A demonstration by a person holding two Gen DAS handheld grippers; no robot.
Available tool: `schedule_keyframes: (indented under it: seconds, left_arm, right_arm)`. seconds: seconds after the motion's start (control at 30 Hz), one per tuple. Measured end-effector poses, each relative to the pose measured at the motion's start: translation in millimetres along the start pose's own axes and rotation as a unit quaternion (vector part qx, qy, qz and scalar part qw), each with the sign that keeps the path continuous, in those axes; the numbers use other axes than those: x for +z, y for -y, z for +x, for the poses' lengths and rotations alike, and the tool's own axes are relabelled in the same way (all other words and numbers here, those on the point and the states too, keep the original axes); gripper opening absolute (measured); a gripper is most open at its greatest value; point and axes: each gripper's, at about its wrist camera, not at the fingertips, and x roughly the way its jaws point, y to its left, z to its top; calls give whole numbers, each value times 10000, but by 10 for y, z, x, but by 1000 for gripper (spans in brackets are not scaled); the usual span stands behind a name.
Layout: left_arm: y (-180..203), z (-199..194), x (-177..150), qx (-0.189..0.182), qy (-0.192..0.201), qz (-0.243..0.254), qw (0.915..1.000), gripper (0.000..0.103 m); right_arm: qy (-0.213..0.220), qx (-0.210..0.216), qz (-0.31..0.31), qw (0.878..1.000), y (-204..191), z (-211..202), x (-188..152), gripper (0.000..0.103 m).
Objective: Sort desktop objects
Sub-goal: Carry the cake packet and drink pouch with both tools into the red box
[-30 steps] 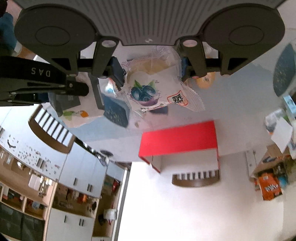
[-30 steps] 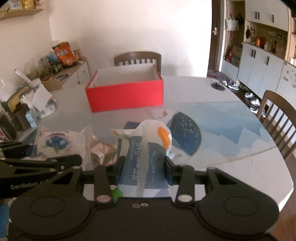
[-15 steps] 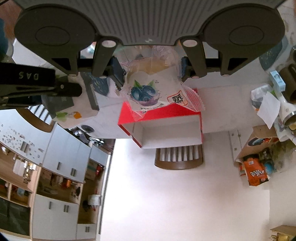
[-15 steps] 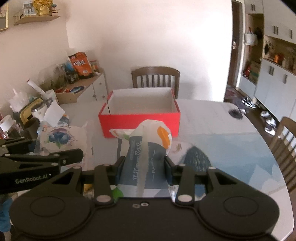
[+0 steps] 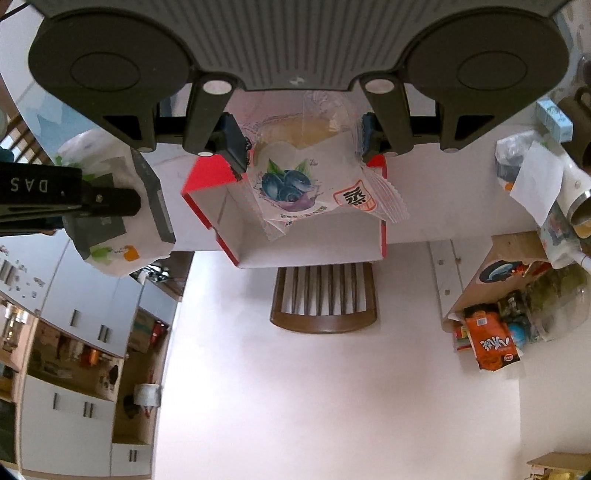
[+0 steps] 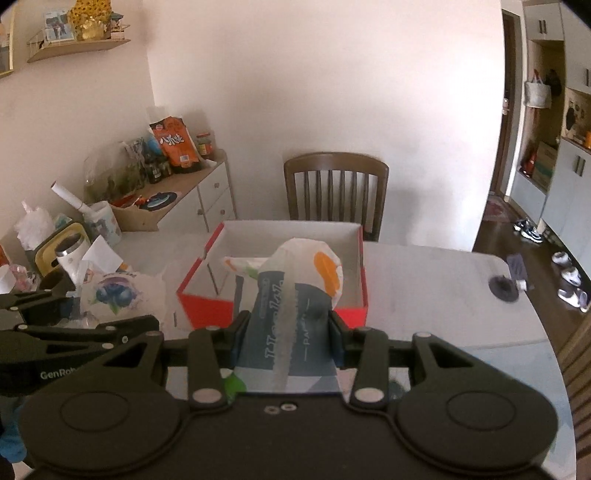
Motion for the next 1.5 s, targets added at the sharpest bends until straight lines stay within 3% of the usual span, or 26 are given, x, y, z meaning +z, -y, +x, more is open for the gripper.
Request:
schedule_keyframes:
  seconds: [0.53,0.83,1.17,1.5]
  left_arm:
    - [-110,911,488,206,-396,-60,9990,58]
    - [-97,1281,587,293,-503,345,9977,58]
    - [-209,1775,651,307,-972,448,9938,58]
    - [-348,2364,615,178,-1669,521,9844,58]
  right_arm:
    - [-354,151,-101,9992,279,837,468,43]
    - [-487,163,-142,9986,316,1213,587,42]
    - [-824,148,-120,9964,306,1714,694,43]
    - [-1309,42,-223,9911,262,2284,638,43]
